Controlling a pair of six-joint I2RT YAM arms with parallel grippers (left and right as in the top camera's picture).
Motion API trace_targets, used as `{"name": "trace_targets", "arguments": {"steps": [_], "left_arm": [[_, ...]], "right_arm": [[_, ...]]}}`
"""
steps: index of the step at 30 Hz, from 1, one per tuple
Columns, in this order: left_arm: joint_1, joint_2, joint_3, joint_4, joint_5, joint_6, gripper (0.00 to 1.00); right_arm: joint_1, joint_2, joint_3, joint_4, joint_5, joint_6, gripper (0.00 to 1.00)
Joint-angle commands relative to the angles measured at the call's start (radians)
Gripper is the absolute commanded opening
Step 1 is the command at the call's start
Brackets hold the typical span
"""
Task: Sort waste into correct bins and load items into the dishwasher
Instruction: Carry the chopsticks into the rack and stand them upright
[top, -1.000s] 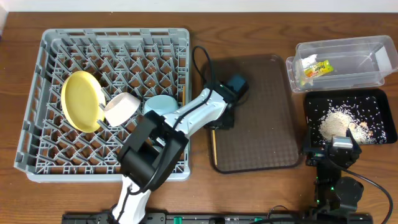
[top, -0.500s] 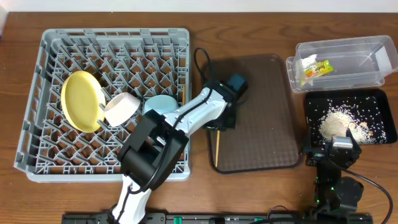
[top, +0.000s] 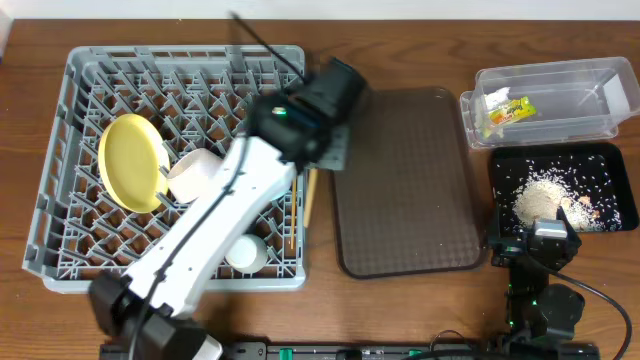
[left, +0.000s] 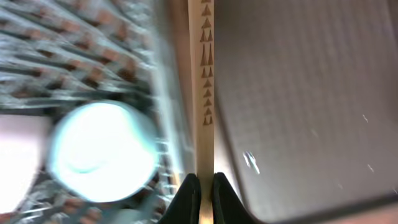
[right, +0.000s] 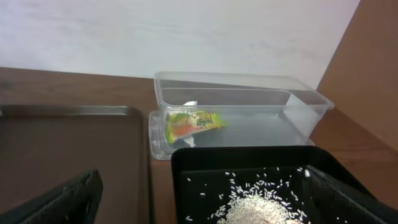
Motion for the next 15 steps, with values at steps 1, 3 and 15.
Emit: {"name": "trace_targets", "arguments": {"steps": [1, 3, 15], "left_arm": [[0.064, 0.054, -0.037, 0.001, -0.070, 0.023, 0.06], [0.089, 0.068, -0.065, 0.018, -0.065, 0.023, 0.06], [0.139, 0.127, -0.089, 0.066, 0.022, 0.023, 0.06]], "right_arm": [[-0.013, -0.006, -0.004, -0.001, -0.001, 0.011, 0.99], [-0.013, -0.006, -0.004, -0.001, -0.001, 0.011, 0.99], [-0.013, -0.006, -0.004, -0.001, -0.001, 0.010, 0.99]]}}
